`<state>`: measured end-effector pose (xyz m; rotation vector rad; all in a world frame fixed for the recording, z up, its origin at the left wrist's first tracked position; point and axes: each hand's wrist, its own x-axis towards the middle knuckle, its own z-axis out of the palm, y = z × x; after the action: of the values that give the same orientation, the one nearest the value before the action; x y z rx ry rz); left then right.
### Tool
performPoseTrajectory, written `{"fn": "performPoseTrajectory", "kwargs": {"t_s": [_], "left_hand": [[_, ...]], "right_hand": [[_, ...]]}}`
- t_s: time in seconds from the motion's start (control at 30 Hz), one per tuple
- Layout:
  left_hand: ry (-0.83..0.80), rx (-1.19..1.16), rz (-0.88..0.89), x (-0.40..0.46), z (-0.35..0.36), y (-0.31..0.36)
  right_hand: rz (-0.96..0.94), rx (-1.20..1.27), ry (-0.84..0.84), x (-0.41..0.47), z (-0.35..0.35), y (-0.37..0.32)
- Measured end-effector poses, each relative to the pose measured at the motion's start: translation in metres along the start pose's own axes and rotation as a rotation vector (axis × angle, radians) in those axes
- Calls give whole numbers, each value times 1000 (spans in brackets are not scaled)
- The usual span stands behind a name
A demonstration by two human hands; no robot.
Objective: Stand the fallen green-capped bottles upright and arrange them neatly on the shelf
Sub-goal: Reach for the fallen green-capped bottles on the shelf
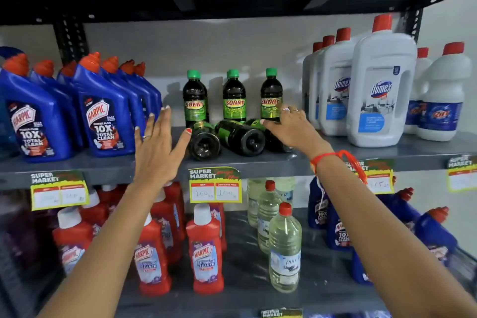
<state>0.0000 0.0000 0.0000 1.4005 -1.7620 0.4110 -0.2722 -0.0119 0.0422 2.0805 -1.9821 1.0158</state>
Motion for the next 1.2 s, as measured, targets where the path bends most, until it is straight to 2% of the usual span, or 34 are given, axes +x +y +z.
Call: {"fn": "performPoseTrajectory", "kwargs": {"t_s": [0.13,0.2,0.33,0.43,0.53,0.77,1.03,1.1,1.2], "left_hand": [[-142,64,-73,-4,3,-18],[-250,139,-74,-6,7,-21],[-364,261,-98,-4,-1,-16],[-457,434,35,-6,-5,-17],[-446,409,42,-8,-10,-20],[-250,289,-14,-17,-5,-21],[-184,274,13,-21,-5,-19],[-162,265,19,-23,-4,-20],[-130,277,19,-23,-2,-20]], "right_hand": [[127,98,-193,9,-9,4],[162,115,-298,14,-15,2],[192,193,-488,25,-29,-3],[218,174,-561,30,-32,-7],[249,233,-572,31,-31,-8],[307,463,-377,27,-18,-6],[400,855,-58,27,-14,-5],[411,813,71,29,-14,-5],[424,625,247,27,-15,-6]]}}
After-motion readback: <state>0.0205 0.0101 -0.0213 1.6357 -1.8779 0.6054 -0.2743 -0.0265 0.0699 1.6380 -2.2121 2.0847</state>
